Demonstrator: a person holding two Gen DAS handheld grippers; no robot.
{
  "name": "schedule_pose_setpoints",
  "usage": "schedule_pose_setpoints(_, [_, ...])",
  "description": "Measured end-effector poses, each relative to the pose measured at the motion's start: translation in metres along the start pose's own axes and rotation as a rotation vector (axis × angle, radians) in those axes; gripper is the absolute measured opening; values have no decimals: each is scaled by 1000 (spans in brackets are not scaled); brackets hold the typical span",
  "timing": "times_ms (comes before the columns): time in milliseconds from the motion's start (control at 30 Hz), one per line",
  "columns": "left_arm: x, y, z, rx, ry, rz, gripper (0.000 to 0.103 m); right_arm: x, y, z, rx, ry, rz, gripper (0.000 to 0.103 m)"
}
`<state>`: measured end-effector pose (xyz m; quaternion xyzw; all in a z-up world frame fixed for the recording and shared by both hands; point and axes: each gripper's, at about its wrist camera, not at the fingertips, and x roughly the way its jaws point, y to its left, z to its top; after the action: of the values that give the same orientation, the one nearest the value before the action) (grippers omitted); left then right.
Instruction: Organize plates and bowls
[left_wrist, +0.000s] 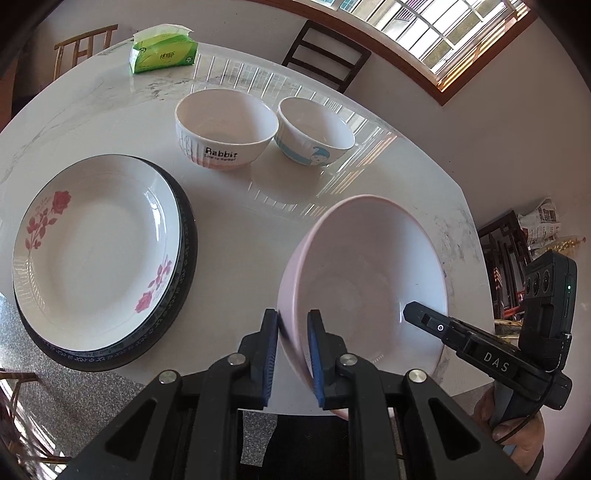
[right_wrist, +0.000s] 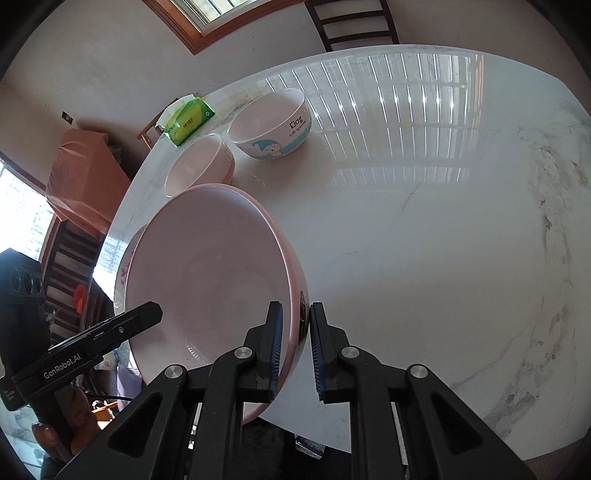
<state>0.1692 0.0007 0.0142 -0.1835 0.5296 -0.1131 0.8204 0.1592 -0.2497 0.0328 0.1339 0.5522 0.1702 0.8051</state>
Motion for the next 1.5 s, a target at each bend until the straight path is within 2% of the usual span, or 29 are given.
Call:
schedule_pose_setpoints(400, [2, 21, -3, -31, 26, 8, 16, 24, 10, -10, 20, 74, 0, 15])
schedule_pose_setpoints(633, [4, 20, -6, 3, 25, 24, 17, 25, 12, -11, 19, 77, 1, 17])
schedule_pose_setpoints(667, [4, 18, -7, 17, 21, 32, 20, 26, 12, -11, 17, 75, 6, 18])
schedule_pose_setpoints(767, [3, 13, -10, 84, -18, 77, 23, 23, 14, -11, 16, 56, 28, 23])
schedule_pose_setpoints(900, [-2, 5, -16, 173, -97, 160, 27, 10, 19, -11, -14, -10, 23, 23])
schedule_pose_setpoints(1100, [-11, -4, -21, 268, -180, 238, 32, -16, 24, -5, -31, -97, 56, 24])
schedule_pose_setpoints(1167, [-13, -6, -22, 289, -192, 252, 34, -21, 26, 0, -27, -102, 95, 24])
schedule_pose_setpoints(1333, [-19, -8, -23, 326, -230, 283, 36, -31, 41, 10, -42, -126, 126, 24])
schedule_pose_setpoints(1500, [-25, -9, -21, 355, -264, 304, 37, -26, 57, 19, -25, -99, 188, 24])
